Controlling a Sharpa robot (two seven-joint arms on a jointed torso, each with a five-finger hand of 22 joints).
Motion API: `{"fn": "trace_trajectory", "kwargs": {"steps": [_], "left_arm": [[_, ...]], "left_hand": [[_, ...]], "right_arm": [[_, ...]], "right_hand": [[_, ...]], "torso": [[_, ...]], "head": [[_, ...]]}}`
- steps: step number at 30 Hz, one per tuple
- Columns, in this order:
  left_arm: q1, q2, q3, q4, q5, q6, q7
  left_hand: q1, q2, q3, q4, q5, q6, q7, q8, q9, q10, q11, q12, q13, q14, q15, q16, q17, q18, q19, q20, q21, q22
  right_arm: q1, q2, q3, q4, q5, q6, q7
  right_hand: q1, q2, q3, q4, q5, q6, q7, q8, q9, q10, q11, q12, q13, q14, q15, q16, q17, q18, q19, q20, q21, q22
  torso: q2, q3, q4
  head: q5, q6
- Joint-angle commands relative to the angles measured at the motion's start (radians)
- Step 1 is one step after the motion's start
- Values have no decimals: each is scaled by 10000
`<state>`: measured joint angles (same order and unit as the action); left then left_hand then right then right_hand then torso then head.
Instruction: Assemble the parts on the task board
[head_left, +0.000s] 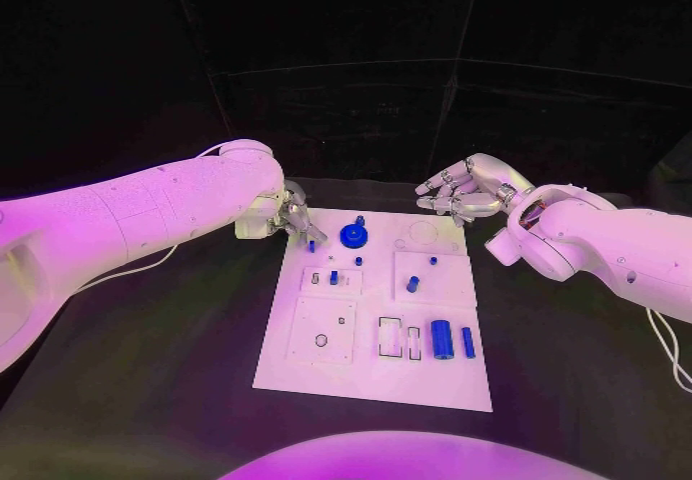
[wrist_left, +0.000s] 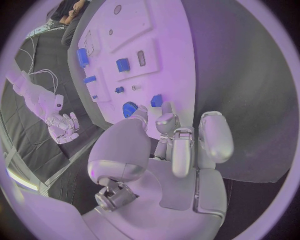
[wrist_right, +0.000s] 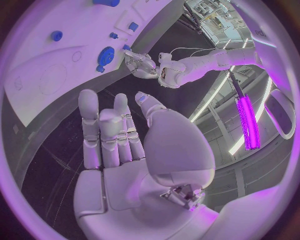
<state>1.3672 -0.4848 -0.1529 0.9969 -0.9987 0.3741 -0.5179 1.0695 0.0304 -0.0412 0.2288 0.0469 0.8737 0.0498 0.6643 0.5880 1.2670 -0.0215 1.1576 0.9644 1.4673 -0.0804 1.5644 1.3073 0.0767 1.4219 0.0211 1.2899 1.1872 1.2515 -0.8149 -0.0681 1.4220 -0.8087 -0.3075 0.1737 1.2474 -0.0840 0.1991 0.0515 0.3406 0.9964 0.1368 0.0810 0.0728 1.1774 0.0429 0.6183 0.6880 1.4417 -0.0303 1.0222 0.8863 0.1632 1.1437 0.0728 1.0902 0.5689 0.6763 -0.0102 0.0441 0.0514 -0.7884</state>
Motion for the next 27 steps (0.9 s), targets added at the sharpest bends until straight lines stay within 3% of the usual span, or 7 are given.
{"fn": "trace_trajectory", "kwargs": {"steps": [1,15,27], "left_arm": [[7,24,4,27,37,226,-60],[-15,60,1,26,37,278,-69],[-22,72,1,-10,37,114,-66]], "left_hand": [[114,6,-15,-64,0,-6,-34,61,15,50,-39,35,-1,1034,-75,64,2635,61,59,-9,32,8],[417,134,-13,-239,1,-59,-32,114,60,41,-39,29,-20,1034,-78,64,2635,59,57,-16,28,20],[1299,736,573,-798,6,-196,-57,124,85,14,-65,6,-55,1034,-100,64,2635,64,50,-29,8,29]], "right_arm": [[17,15,5,10,-10,71,64],[17,39,5,-13,-10,82,65],[17,59,5,-28,-10,95,71]], "right_hand": [[-87,26,19,55,35,-36,-3,-27,8,46,19,-39,-14,63,-15,-53,8,70,48,29,-49,-12],[-71,27,32,50,89,-37,-4,-26,9,44,16,-39,-26,69,-17,-53,20,69,58,27,-53,-11],[-60,27,43,47,132,-38,-4,-25,9,42,16,-39,-35,74,-19,-51,31,69,63,25,-60,-19]], "torso": [[0,1,-4],[-1,-1,-4],[1,-1,1]], "head": [[-6,-6],[-10,-18],[-17,-37]]}}
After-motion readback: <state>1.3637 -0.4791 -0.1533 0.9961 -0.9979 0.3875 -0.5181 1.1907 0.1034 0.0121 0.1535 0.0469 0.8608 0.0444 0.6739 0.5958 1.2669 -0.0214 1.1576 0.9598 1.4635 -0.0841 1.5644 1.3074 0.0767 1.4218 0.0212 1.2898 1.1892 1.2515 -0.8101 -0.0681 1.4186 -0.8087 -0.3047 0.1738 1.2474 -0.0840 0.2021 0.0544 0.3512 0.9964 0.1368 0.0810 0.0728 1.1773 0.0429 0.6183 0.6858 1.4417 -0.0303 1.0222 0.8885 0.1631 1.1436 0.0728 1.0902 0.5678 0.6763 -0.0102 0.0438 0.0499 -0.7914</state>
